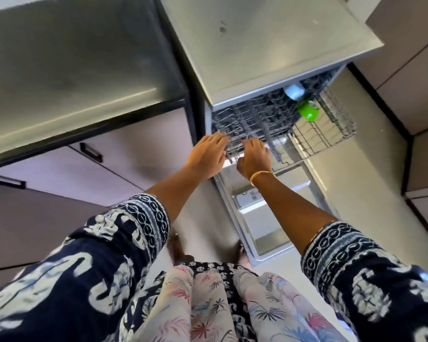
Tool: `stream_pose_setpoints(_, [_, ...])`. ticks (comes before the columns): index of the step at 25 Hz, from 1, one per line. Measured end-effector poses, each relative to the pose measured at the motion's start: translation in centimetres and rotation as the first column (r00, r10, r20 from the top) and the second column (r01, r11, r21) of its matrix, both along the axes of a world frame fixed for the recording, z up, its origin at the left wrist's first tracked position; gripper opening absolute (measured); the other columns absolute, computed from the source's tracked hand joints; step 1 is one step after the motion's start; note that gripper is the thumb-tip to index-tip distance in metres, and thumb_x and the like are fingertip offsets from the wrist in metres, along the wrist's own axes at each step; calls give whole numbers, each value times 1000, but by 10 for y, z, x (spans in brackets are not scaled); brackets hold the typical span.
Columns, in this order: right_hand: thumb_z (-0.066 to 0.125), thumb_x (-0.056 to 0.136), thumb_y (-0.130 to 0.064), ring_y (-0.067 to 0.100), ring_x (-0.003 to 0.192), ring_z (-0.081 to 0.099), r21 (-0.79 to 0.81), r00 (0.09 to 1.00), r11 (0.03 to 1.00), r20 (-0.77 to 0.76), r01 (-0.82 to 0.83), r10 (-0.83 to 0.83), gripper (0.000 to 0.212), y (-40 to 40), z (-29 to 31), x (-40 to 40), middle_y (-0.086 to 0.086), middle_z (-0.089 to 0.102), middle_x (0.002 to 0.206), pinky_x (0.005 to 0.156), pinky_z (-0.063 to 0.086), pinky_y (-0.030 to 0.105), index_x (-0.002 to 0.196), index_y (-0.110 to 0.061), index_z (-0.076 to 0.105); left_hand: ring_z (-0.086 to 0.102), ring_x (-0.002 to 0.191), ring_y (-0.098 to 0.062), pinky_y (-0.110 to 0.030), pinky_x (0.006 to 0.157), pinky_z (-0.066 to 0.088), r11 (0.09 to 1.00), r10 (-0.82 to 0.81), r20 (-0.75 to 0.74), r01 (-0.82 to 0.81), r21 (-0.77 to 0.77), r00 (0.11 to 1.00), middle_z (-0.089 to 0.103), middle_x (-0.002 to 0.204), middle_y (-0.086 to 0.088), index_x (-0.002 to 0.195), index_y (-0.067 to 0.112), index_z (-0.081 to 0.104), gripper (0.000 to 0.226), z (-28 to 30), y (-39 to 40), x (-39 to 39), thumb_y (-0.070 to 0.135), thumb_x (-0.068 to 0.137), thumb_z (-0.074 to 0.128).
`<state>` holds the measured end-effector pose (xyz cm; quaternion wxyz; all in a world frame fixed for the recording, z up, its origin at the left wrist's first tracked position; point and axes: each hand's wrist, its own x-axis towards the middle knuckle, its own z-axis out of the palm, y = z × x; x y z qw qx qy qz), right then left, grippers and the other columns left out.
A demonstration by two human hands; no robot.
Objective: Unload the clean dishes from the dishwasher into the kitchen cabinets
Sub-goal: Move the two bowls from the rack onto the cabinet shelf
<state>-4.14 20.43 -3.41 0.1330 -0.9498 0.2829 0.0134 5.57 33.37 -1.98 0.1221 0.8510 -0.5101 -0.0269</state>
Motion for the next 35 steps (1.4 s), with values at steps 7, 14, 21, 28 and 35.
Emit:
stream_pose_setpoints(7, [57, 77, -13, 33, 118, 50, 58, 971, 971, -77, 231, -226, 50, -122, -22, -41, 14, 51, 125, 96, 43, 44, 126, -9, 51, 59, 98, -26, -32, 78, 44, 1000, -1, -172, 6, 26, 985, 60, 117, -12, 123, 7, 50, 33, -20, -139, -43, 22, 94, 46])
stream_pose_setpoints(14, [59, 81, -22, 38, 114, 51, 108, 917, 912, 18, 395, -400, 55, -235, -102, 6, 20, 50, 125, 94, 48, 47, 131, -3, 45, 62, 88, -23, -35, 71, 52, 997, 71, -306, -66, 27, 949, 60, 110, -10, 128, 9, 46, 36, -102, -268, 6, 24, 95, 47])
stream_pose_setpoints(21, [68, 74, -55, 34, 111, 49, 177, 729, 734, 101, 656, -677, 86, -340, -202, 60, 19, 47, 122, 98, 44, 43, 133, -2, 36, 60, 105, -23, -26, 71, 44, 998, 34, -255, -47, -47, 966, 54, 131, -12, 135, 8, 41, 43, -205, -388, 73, 25, 96, 46])
stream_pose_setpoints(28, [73, 53, -75, 34, 116, 53, 421, 496, 500, 128, 757, -859, 113, -401, -250, 103, 17, 49, 127, 97, 49, 47, 135, -8, 32, 47, 126, -30, -39, 94, 47, 967, 132, -328, -194, -164, 935, 39, 145, -14, 147, 8, 25, 83, -263, -474, 125, 39, 83, 65])
stream_pose_setpoints(35, [70, 52, -73, 32, 111, 53, 348, 444, 500, 231, 793, -866, 111, -407, -265, 111, 16, 52, 124, 94, 49, 39, 133, -5, 36, 40, 134, -29, -42, 110, 35, 880, 434, -379, -475, -18, 818, 39, 146, -10, 144, 14, 30, 109, -268, -533, 147, 54, 56, 79])
